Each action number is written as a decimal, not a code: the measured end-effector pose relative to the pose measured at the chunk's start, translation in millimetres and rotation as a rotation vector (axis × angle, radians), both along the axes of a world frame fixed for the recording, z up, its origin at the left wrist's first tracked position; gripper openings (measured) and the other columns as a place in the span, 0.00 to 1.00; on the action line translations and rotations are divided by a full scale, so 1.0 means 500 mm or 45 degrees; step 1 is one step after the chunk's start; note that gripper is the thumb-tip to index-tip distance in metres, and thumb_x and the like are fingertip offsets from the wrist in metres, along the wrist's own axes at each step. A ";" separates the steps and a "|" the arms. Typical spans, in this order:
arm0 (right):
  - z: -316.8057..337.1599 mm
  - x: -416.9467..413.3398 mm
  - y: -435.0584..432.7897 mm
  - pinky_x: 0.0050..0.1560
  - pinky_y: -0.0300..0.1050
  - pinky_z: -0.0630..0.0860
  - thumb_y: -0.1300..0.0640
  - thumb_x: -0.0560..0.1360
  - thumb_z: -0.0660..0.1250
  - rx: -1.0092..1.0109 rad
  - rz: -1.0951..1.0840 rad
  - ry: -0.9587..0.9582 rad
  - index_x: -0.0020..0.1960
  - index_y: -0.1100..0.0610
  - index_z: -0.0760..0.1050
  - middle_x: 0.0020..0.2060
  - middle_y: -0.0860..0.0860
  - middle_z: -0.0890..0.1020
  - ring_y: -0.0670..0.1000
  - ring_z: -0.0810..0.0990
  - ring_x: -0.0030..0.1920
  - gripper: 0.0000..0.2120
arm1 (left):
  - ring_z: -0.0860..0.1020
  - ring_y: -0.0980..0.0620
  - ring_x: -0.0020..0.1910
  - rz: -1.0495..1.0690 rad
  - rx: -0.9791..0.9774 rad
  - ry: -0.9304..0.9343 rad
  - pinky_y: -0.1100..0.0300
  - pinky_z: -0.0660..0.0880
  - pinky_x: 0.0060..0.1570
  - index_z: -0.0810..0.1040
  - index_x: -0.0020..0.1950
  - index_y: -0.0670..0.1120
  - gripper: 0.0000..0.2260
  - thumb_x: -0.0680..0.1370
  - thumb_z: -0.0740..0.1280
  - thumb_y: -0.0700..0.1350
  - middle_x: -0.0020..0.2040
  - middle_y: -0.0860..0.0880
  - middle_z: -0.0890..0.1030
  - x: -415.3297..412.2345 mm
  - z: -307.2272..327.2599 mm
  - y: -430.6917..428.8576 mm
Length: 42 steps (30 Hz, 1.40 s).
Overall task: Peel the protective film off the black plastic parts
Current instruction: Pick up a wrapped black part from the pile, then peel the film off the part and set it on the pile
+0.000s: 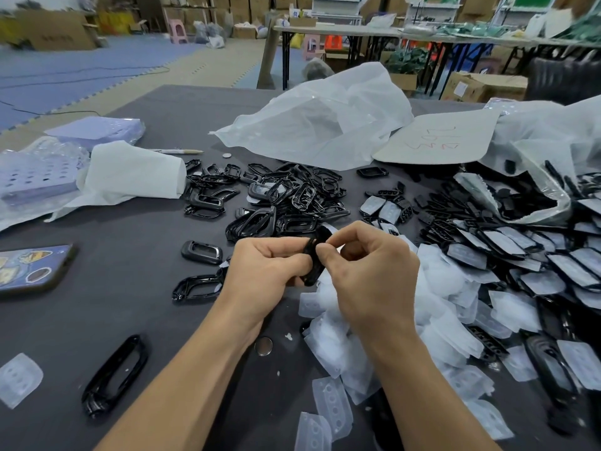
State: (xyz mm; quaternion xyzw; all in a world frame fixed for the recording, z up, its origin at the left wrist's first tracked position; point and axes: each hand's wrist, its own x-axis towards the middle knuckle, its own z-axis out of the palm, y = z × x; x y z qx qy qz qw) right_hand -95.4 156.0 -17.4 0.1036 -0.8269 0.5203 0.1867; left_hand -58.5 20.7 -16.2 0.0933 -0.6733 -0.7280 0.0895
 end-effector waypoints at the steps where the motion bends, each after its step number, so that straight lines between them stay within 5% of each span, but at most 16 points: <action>1: 0.001 0.001 -0.001 0.35 0.40 0.74 0.54 0.70 0.80 -0.004 0.003 0.020 0.43 0.47 0.81 0.31 0.43 0.80 0.46 0.77 0.33 0.08 | 0.77 0.53 0.31 0.017 -0.003 0.002 0.64 0.76 0.30 0.90 0.43 0.49 0.17 0.74 0.70 0.28 0.36 0.46 0.86 -0.001 0.002 -0.003; 4: 0.002 0.001 -0.004 0.38 0.32 0.73 0.57 0.73 0.75 0.026 0.149 -0.029 0.52 0.45 0.81 0.36 0.39 0.82 0.43 0.79 0.37 0.11 | 0.78 0.50 0.35 -0.004 -0.056 0.020 0.58 0.78 0.37 0.90 0.46 0.48 0.17 0.73 0.69 0.27 0.39 0.42 0.87 -0.002 0.006 -0.008; 8: 0.002 -0.010 -0.001 0.37 0.35 0.74 0.64 0.73 0.73 -0.246 0.186 -0.209 0.42 0.51 0.83 0.30 0.41 0.83 0.41 0.79 0.31 0.08 | 0.87 0.47 0.40 0.128 -0.074 0.044 0.57 0.83 0.46 0.89 0.48 0.47 0.13 0.74 0.74 0.30 0.41 0.44 0.88 0.000 -0.001 0.003; 12: 0.005 -0.013 0.007 0.31 0.37 0.73 0.66 0.74 0.73 -0.523 0.177 -0.374 0.40 0.55 0.83 0.26 0.46 0.81 0.44 0.75 0.26 0.08 | 0.82 0.53 0.31 0.104 0.031 0.007 0.64 0.80 0.36 0.89 0.47 0.45 0.10 0.76 0.73 0.31 0.36 0.43 0.87 -0.004 -0.001 0.009; 19: 0.006 -0.007 0.000 0.30 0.43 0.74 0.60 0.75 0.73 -0.403 0.251 -0.376 0.39 0.55 0.82 0.28 0.53 0.84 0.50 0.79 0.25 0.06 | 0.81 0.53 0.29 0.282 -0.110 0.122 0.61 0.80 0.34 0.89 0.40 0.58 0.20 0.76 0.72 0.31 0.34 0.46 0.86 -0.001 0.002 0.010; 25: 0.011 -0.005 -0.001 0.30 0.47 0.75 0.64 0.74 0.69 -0.428 0.472 -0.436 0.38 0.58 0.81 0.30 0.60 0.83 0.55 0.79 0.28 0.07 | 0.81 0.51 0.29 0.343 -0.038 0.111 0.61 0.80 0.33 0.89 0.44 0.53 0.15 0.77 0.72 0.33 0.36 0.44 0.87 -0.001 -0.005 0.004; 32: 0.008 -0.001 -0.003 0.26 0.42 0.72 0.58 0.75 0.70 -0.315 0.347 -0.428 0.37 0.56 0.81 0.28 0.55 0.83 0.51 0.78 0.24 0.07 | 0.83 0.50 0.30 0.337 -0.171 0.132 0.57 0.83 0.34 0.88 0.41 0.59 0.18 0.78 0.72 0.35 0.33 0.47 0.86 0.000 -0.004 0.010; 35: 0.012 0.004 -0.007 0.25 0.37 0.69 0.59 0.77 0.70 -0.327 0.277 -0.452 0.37 0.56 0.81 0.25 0.52 0.81 0.46 0.74 0.22 0.10 | 0.85 0.49 0.32 0.364 -0.179 0.125 0.57 0.84 0.38 0.89 0.44 0.55 0.12 0.78 0.73 0.38 0.35 0.48 0.87 0.003 -0.004 0.015; 39: 0.024 0.010 -0.006 0.22 0.34 0.67 0.62 0.79 0.69 -0.515 0.316 -0.597 0.36 0.57 0.82 0.24 0.51 0.81 0.43 0.74 0.20 0.13 | 0.82 0.53 0.30 0.194 0.110 0.073 0.62 0.81 0.36 0.89 0.46 0.43 0.07 0.79 0.72 0.34 0.36 0.44 0.86 0.005 -0.002 0.021; 42: 0.027 0.011 -0.008 0.23 0.32 0.67 0.62 0.79 0.69 -0.364 0.325 -0.592 0.34 0.56 0.80 0.23 0.49 0.81 0.42 0.73 0.20 0.14 | 0.83 0.51 0.31 0.257 0.135 0.057 0.61 0.81 0.37 0.89 0.44 0.44 0.09 0.77 0.71 0.32 0.36 0.42 0.87 0.002 -0.005 0.022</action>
